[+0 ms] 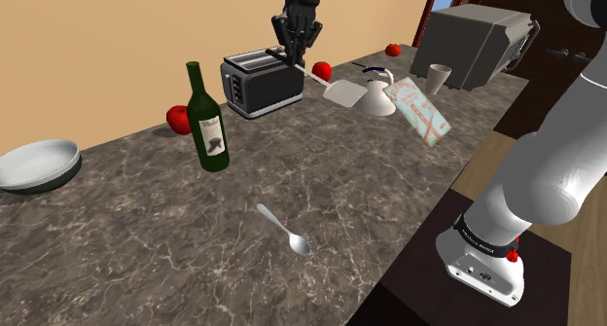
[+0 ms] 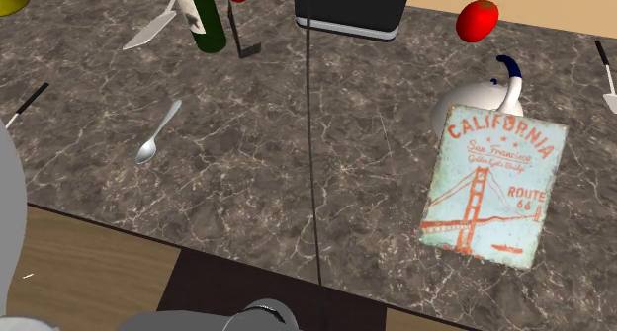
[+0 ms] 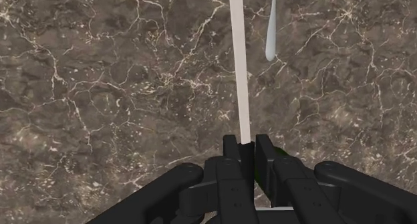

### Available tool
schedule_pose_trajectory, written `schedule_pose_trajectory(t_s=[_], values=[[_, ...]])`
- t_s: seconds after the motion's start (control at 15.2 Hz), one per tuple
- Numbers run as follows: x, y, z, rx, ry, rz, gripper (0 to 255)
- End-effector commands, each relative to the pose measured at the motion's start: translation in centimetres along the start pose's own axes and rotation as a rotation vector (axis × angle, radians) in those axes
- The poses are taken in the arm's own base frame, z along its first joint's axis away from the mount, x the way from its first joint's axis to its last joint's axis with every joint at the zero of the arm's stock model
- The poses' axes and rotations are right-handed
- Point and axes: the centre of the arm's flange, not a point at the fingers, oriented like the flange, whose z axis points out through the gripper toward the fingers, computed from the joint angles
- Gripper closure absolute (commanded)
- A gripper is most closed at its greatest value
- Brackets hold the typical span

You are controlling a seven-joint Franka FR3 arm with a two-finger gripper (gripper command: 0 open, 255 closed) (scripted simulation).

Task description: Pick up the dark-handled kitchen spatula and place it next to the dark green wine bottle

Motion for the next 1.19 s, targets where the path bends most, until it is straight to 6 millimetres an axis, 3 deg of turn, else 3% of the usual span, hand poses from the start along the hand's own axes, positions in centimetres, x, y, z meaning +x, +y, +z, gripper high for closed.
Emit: schedule_pose_trajectory(t_s=[0.0,1.12], values=[[-0.1,0.1,1.1,0.0,0.001,0.0,255],[0.4,1.7,9.9,0.0,0.001,0.0,255]])
